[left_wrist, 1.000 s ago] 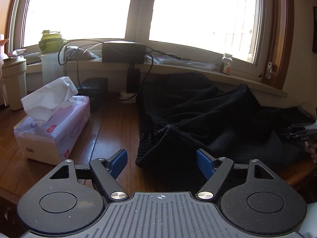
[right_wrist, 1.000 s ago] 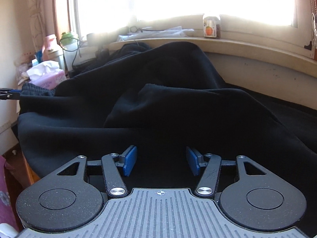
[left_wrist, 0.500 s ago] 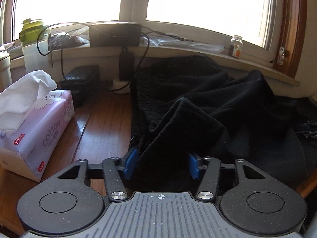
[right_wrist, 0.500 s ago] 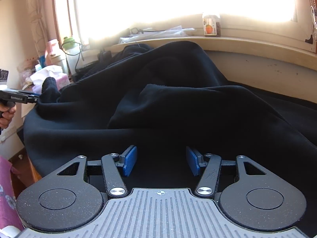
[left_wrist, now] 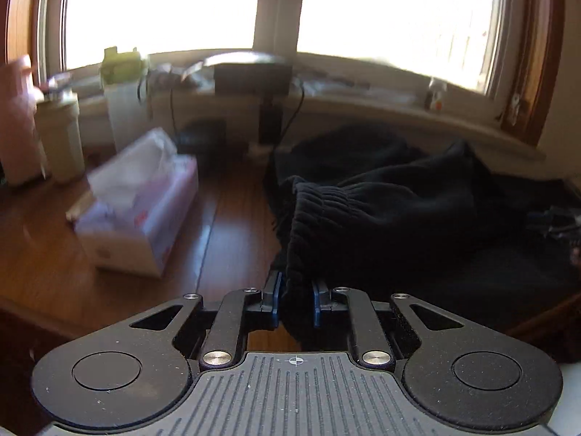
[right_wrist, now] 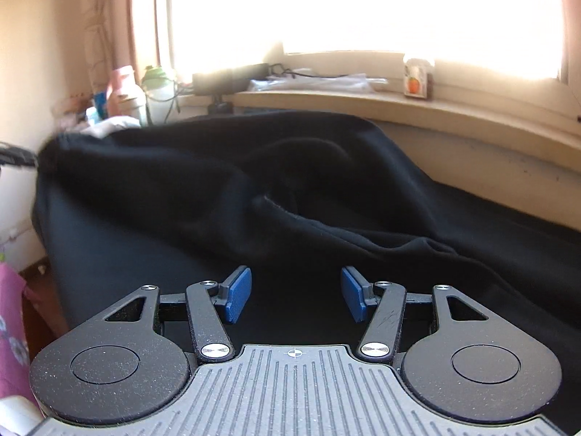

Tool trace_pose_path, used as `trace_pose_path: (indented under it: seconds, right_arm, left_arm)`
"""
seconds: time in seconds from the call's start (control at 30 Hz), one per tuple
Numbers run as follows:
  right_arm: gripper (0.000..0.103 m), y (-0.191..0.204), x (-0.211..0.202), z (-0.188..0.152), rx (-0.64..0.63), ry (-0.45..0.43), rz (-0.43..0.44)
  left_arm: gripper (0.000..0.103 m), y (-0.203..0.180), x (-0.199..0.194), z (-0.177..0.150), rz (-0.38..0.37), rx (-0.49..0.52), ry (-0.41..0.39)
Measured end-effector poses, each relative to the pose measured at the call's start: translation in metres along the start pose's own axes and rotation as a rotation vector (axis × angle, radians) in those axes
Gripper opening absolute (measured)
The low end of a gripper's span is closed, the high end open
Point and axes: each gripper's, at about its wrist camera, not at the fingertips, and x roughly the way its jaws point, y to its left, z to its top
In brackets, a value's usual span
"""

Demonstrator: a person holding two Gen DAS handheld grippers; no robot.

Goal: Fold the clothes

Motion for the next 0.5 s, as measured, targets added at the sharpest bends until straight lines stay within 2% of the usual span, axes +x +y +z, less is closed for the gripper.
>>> trace_pose_path:
  seconds: [0.07,0.13,0.2,0.27,0.33,0.5]
  right_arm:
    - [0.055,0.001,0.002,-0.002,-0.023,0.012,-0.003]
    - [0.055,0.001,0.004,-0.003,-0.038,0.021,-0.008]
    - [0.055,-0.004,0.001,-0.002,-0.035,0.017,-0.014]
    - [0.056,-0.012,-0.005,-0.001,-0.024,0.006,-0.02]
    - [0.056,-0.021,-0.012,-0.002,-0.015,-0.004,-0.034]
    - [0.056,-0.044,-0.022,-0.006,-0.005,0.007,-0.07]
  left_arm:
    - [0.025,0.0,0.01,-0.009,0.002,0.003,0.044]
    - [0.031,0.002,0.007,-0.007,-0.004,-0.017,0.018]
    - [0.041,0.003,0.001,0.003,0.001,-0.022,-0.015]
    - [0.042,0.004,-0.01,0.016,0.01,-0.015,-0.055]
    - [0.05,0.005,-0.02,0.029,0.016,-0.014,-0.094]
    - [0.051,-0.002,-0.018,0.051,0.031,0.011,-0.129]
